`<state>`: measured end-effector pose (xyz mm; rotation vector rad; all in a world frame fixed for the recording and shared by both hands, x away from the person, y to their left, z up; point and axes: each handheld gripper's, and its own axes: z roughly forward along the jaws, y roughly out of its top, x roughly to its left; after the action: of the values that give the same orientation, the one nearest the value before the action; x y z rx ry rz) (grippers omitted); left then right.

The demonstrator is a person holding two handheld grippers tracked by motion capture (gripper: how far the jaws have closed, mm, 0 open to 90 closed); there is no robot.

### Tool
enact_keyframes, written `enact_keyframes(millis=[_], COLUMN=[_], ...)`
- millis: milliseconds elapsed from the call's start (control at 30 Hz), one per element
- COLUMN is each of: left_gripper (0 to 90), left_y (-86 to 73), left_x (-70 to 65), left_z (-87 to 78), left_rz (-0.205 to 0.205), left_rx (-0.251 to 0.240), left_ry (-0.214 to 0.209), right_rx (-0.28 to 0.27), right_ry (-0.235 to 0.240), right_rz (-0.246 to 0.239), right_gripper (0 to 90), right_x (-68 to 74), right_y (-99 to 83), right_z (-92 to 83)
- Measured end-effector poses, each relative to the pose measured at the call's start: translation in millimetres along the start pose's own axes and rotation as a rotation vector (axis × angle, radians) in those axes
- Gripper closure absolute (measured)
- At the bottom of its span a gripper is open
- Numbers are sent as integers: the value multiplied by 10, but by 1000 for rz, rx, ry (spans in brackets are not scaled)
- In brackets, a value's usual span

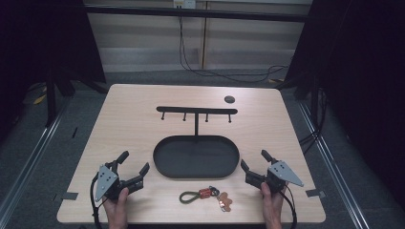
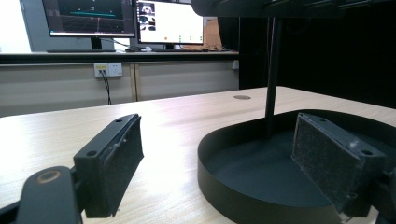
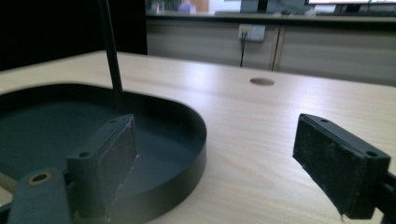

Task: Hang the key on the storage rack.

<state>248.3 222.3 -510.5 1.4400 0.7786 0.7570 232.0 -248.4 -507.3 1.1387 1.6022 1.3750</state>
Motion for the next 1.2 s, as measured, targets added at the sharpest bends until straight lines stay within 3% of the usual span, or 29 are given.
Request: enact_keyframes(millis=[100, 167, 467, 567, 667, 733, 800, 900, 1067, 1200], left_gripper=[160, 160, 160, 160, 160, 160, 160, 160, 160, 160], left_y=[-1, -3, -2, 0, 0, -1, -1, -1, 0, -1], left_x=[-2, -8, -8, -4, -3, -6, -5, -6, -3, -5], left_z=[2, 5, 4, 3, 2, 3, 4, 4, 3, 3], left_rz=[0, -7, -7, -1, 0, -4, -3, -5, -1, -4], left_rx=[-1, -4, -3, -3, -1, -3, -3, -3, -3, -3], left_ry=[5, 1, 0, 4, 3, 2, 0, 2, 2, -1], right_rx=[62, 60, 84, 104, 109, 124, 130, 136, 209, 241], right_ry=[4, 2, 12, 48, 71, 113, 140, 172, 223, 238], right_rz=[-31, -29, 42, 65, 46, 28, 43, 51, 57, 64], right_gripper=[130, 130, 155, 252, 266, 308, 339, 352, 339, 323], right_x=[23, 22, -32, -42, -19, 13, 18, 20, 60, 82], right_y=[23, 22, 28, 30, 31, 45, 68, 100, 166, 175], right_z=[57, 56, 60, 54, 51, 48, 31, 18, 7, 16])
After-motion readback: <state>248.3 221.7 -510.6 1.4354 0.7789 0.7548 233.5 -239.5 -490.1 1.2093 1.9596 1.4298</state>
